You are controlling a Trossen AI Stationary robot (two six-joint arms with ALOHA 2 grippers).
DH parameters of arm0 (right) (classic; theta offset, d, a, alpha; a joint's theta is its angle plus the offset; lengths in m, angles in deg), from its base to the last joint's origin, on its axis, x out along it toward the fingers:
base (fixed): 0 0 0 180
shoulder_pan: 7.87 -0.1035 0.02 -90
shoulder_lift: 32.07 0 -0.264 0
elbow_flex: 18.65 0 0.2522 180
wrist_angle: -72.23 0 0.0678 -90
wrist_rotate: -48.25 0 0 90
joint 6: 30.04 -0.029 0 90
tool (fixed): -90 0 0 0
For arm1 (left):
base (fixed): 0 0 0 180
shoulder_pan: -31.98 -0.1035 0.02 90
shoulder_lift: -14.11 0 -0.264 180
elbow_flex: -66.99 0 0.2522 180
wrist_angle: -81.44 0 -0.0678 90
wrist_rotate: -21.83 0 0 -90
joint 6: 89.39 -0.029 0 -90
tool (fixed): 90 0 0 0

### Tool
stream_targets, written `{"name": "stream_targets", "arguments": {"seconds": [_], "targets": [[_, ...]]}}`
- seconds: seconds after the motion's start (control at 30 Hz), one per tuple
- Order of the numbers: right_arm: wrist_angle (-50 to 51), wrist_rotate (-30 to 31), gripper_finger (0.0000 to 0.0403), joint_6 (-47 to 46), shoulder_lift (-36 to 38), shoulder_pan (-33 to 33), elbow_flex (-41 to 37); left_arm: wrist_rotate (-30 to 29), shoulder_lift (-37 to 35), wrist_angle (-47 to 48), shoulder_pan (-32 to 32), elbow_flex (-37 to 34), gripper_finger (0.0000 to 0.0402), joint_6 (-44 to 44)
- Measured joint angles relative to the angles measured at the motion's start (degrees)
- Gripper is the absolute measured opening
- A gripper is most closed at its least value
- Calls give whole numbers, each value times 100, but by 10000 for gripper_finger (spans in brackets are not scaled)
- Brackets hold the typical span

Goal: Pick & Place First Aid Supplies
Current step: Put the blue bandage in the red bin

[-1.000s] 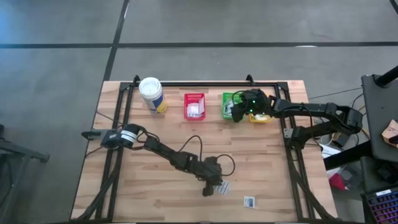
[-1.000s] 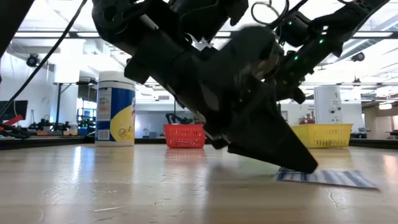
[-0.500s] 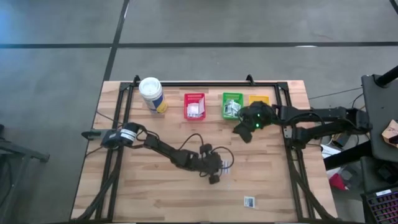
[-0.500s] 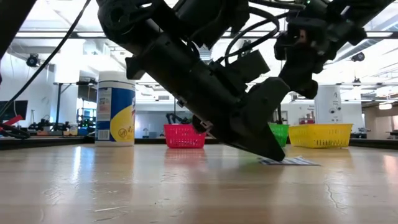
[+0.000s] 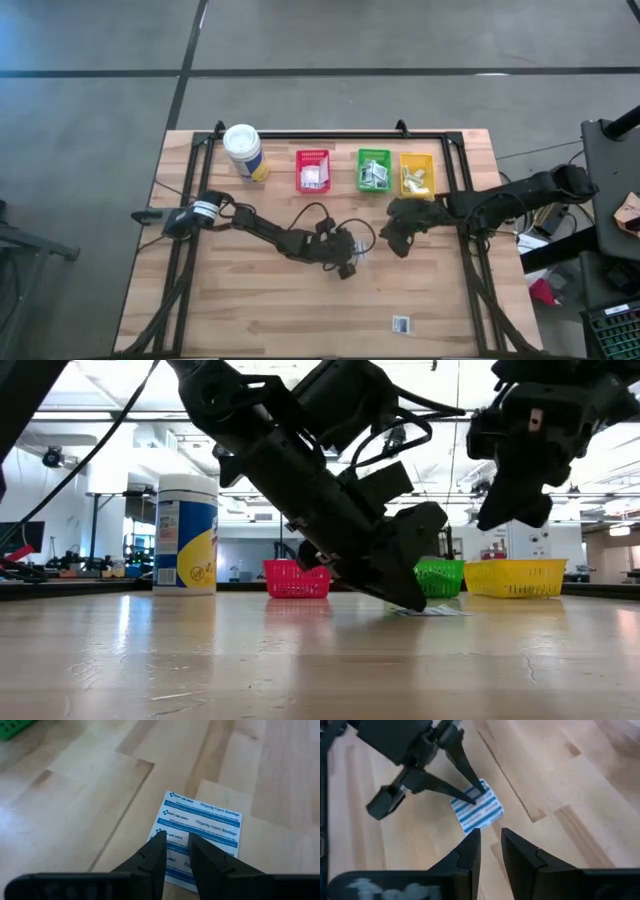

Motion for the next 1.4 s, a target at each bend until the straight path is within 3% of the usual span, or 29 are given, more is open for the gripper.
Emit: {"name": "stream_targets", "arguments": {"seconds": [0.27,0.67,1.03,1.4], "targets": [[-181,772,82,-636,-172,-282,-210,-49,-292,-75,-34,0,94,-409],[-1163,812,102,-657,-961,-275,-244,548,-431,448,155,-6,94,-1095],[-1646,871,139,-610,-2016,-273,-92,539,-355,348,178,-194,94,-920],[-1736,923,142,-625,-2922,-273,346,522,-366,-7,204,-451,94,-750]]}}
